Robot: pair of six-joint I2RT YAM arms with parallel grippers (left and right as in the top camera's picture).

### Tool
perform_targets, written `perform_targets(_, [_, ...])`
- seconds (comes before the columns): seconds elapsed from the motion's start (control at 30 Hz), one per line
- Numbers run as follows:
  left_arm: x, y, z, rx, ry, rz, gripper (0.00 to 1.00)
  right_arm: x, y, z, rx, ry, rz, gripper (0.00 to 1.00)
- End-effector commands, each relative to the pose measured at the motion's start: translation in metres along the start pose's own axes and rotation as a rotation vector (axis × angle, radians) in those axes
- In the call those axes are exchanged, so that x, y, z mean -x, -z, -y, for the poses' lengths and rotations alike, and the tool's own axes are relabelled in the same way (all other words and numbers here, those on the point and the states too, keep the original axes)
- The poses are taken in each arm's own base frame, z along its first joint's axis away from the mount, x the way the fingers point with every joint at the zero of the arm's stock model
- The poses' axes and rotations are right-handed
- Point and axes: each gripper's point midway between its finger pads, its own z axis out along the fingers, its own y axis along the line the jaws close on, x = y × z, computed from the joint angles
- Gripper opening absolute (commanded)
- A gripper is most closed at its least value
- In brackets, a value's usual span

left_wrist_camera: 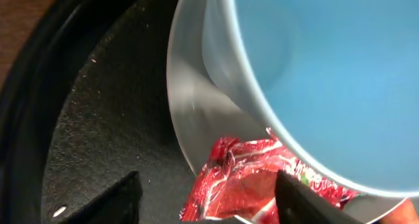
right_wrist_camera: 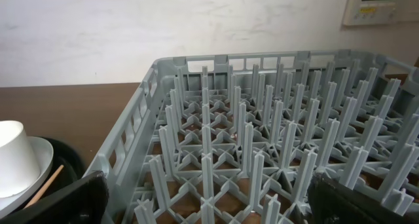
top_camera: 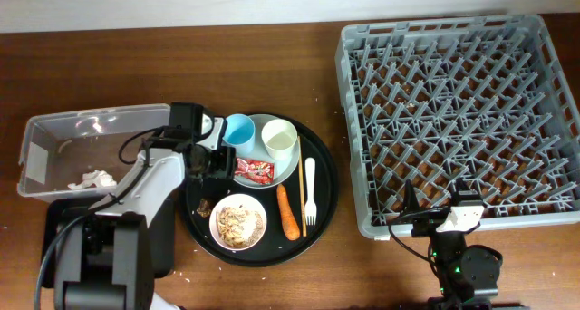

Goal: Sort waste into correct bins and load items into the dishwasher rack

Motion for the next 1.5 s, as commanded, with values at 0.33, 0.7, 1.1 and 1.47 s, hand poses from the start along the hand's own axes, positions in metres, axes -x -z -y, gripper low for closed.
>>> perform_targets(0.33, [0.002, 0.024, 0.018, -0.086, 0.002, 0.026, 0.0, -0.002, 0.0, 0.003, -0.016, -0.002, -0.003, 0.99])
perform_targets(0.7, [-0.006, 0.05, 0.098, 0.116, -0.298, 0.111, 0.7, -0.002, 0.0, 0.003, -0.016, -0.002, -0.003, 0.99])
perform_targets(1.1, [-0.012, -0.037, 0.091, 0.146, -0.309, 0.015, 0.82, -0.002, 0.0, 0.003, -0.016, -0.002, -0.003, 0.99])
perform_targets(1.47, [-0.02, -0.045, 0.089, 0.147, -0.309, -0.021, 0.0, -0.002, 0.0, 0.003, -0.016, -0.002, -0.003, 0.99])
